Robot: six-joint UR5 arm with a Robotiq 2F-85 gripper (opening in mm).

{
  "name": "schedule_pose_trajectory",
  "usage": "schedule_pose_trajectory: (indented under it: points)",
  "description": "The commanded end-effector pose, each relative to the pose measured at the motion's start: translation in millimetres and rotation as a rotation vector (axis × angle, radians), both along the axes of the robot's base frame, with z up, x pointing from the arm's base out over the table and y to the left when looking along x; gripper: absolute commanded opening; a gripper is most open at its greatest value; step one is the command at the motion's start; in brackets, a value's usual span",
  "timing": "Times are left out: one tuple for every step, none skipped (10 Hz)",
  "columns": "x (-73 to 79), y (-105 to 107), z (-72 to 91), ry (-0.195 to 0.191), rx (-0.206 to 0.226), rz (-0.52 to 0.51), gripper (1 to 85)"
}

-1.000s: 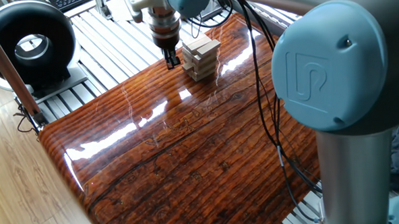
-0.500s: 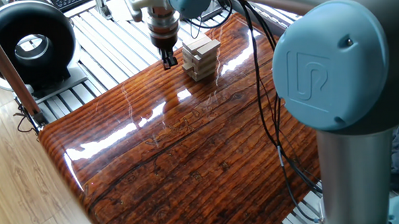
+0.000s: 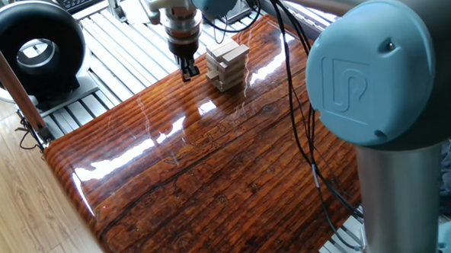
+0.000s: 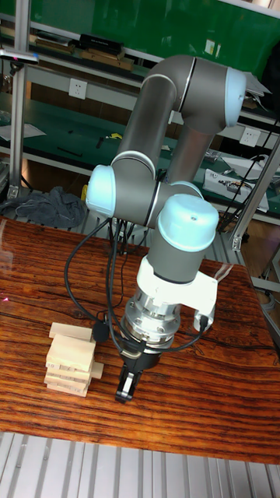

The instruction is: Play Jenga

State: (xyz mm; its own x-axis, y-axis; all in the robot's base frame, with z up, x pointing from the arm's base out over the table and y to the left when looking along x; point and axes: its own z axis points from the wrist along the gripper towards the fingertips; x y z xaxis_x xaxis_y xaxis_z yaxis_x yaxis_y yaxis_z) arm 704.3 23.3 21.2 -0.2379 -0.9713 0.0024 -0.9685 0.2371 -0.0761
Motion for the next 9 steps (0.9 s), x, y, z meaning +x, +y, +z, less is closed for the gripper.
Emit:
schedule_pose_trajectory:
  points:
    - [-6.0, 6.1, -0.8, 0.041, 0.013, 0.046, 19.0]
    - [-7.0, 7.8, 0.0, 0.054, 0.011, 0.060, 20.7]
    - [-11.2, 8.6, 1.1, 0.080, 0.004, 0.072, 29.7]
    - [-9.9, 10.2, 1.5, 0.082, 0.002, 0.084, 32.7]
    - [-10.3, 11.9, 1.5, 0.085, 0.006, 0.092, 33.3]
    - [-11.1, 12.3, 0.7, 0.088, 0.006, 0.102, 34.0]
    - [-13.4, 11.4, -0.6, 0.095, 0.002, 0.103, 34.3]
    - [-13.6, 9.5, -2.7, 0.097, -0.011, 0.103, 34.3]
    - [-15.1, 8.4, -4.4, 0.102, -0.015, 0.104, 34.3]
